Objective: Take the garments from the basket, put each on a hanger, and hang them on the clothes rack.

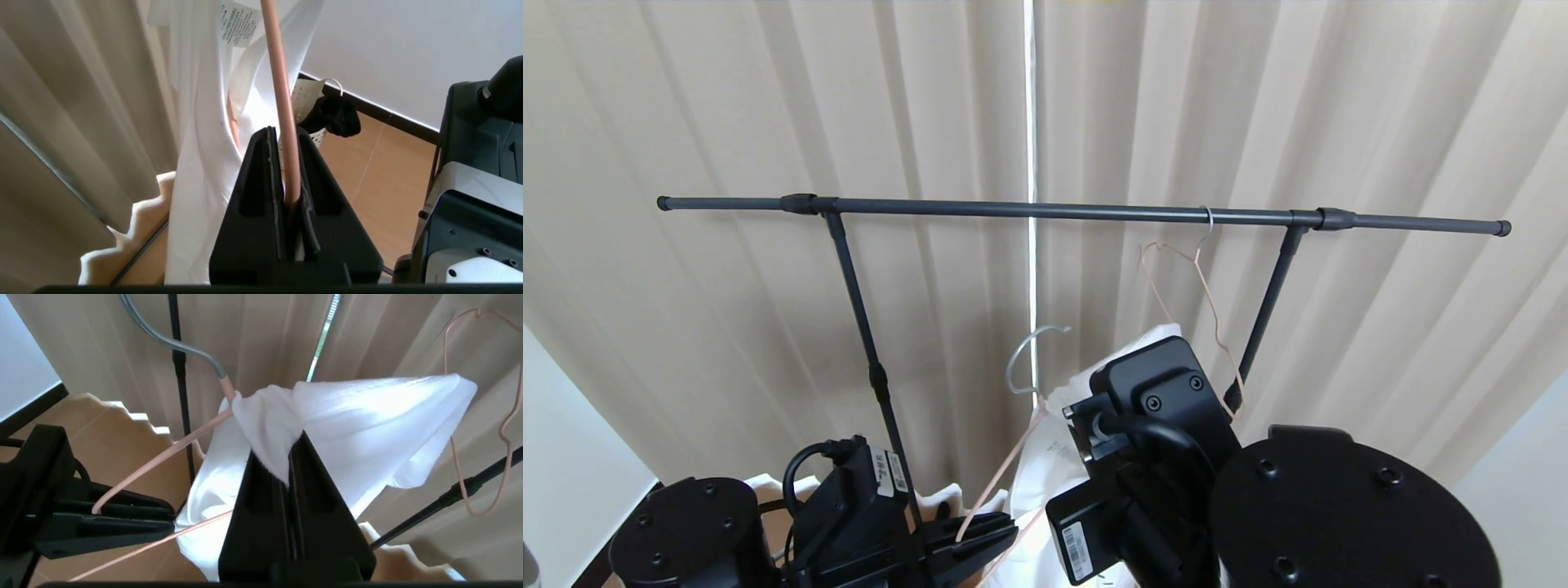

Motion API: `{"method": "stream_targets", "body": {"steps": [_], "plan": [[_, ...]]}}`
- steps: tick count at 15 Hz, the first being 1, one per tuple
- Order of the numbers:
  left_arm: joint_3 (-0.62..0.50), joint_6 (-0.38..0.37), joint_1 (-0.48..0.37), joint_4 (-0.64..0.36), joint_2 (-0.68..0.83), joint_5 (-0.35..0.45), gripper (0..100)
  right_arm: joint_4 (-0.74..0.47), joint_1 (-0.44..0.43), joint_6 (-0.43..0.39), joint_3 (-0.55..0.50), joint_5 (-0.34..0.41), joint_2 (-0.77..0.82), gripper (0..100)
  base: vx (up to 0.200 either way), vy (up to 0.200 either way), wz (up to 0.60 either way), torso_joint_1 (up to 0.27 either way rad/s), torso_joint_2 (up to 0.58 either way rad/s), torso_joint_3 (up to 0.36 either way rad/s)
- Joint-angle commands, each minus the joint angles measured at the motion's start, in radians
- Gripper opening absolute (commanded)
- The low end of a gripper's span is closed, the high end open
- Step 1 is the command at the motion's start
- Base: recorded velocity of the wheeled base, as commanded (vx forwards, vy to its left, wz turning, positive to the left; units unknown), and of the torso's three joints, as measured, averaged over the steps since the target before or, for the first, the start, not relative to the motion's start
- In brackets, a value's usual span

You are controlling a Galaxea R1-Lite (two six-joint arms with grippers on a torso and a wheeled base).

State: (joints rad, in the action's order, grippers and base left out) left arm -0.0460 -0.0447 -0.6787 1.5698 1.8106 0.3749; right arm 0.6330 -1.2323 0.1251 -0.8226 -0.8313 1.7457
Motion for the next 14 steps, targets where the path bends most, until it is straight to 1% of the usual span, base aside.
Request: {"method": "stream_targets", "body": {"steps": [1,6,7,12,14], "plan": [[0.001,0.000,0.001,0.001,-0.001,-0.001,0,0.001,-0.003,-0.001,0.006,0.000,0.003,0,0.000,0.000,0.00,0.000,0.00,0.000],[0.011,0.000,-0.001,0.001,-0.001,0.001,0,0.001,-0.001,-0.001,0.002,0.001,0.008,0,0.000,0.000,0.00,0.000,0.00,0.000],[0.011,0.000,-0.001,0.001,-0.001,0.001,0,0.001,-0.001,-0.001,0.002,0.001,0.008,100,0.000,0.000,0.00,0.000,0.00,0.000],[0.031,0.002,-0.001,0.001,-0.001,0.002,0,-0.006,0.004,-0.002,0.028,0.003,-0.005,100,0.000,0.000,0.00,0.000,0.00,0.000],[0.032,0.002,-0.001,0.001,0.001,0.004,0,-0.006,0.022,-0.004,0.048,0.011,-0.028,100,0.000,0.000,0.00,0.000,0.00,0.000]]}}
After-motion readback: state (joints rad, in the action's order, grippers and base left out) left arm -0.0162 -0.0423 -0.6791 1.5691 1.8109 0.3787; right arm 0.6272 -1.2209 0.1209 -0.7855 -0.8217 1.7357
